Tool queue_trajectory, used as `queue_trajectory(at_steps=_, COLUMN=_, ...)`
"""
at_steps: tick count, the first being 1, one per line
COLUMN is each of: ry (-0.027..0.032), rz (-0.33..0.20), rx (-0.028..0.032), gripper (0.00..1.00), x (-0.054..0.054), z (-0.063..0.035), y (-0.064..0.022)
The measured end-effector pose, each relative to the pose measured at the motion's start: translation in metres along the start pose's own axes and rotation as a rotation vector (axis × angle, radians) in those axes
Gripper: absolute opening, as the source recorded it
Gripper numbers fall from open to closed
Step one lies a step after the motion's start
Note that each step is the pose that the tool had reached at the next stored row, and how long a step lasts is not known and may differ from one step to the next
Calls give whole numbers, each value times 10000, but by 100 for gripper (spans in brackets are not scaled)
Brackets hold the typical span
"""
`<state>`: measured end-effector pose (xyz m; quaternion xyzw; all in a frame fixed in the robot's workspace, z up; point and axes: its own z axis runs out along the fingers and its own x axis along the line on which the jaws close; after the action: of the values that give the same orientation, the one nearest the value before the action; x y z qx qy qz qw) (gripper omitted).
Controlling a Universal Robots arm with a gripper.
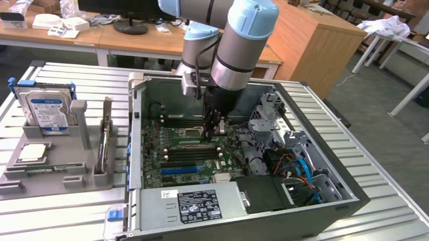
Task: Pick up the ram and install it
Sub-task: 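Insert the ram into the slot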
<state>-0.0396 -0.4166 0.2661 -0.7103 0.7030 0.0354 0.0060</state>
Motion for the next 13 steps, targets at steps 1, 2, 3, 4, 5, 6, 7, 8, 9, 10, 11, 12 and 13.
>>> queue_trajectory(at_steps=1, ry=1, rz=0, rx=0, gripper=12, x=1, z=12, y=-1)
queue_trajectory(at_steps=2, ry=1, rz=0, rx=0, gripper=12, x=2, z=22, y=-1)
queue_trajectory(at_steps=3, ry=1, rz=0, rx=-1, gripper=12, x=2, z=32, y=-1)
queue_trajectory(at_steps=4, ry=0, rz=-1, rx=0, gripper=12, x=3, z=42, y=-2)
queue_trajectory(at_steps=5, ry=0, rz=0, rx=0, gripper=12, x=3, z=50, y=-2)
queue_trajectory(at_steps=6, ry=0, rz=0, rx=0, gripper=12, x=3, z=56, y=-2)
queue_trajectory(at_steps=7, ry=2, rz=0, rx=-1, gripper=12, x=4, z=56, y=-2)
queue_trajectory(at_steps=8, ry=2, rz=-1, rx=-1, gripper=12, x=4, z=56, y=-2)
queue_trajectory(at_steps=9, ry=2, rz=0, rx=-1, gripper=12, x=4, z=56, y=-2)
queue_trajectory(at_steps=10, ry=2, rz=0, rx=-1, gripper=12, x=4, z=56, y=-2)
queue_trajectory(at_steps=11, ry=1, rz=7, rx=0, gripper=12, x=4, z=58, y=-2)
queue_trajectory(at_steps=12, ry=1, rz=24, rx=1, gripper=12, x=4, z=59, y=-3)
queue_trajectory(at_steps=13, ry=-2, rz=59, rx=3, gripper=12, x=4, z=61, y=-3)
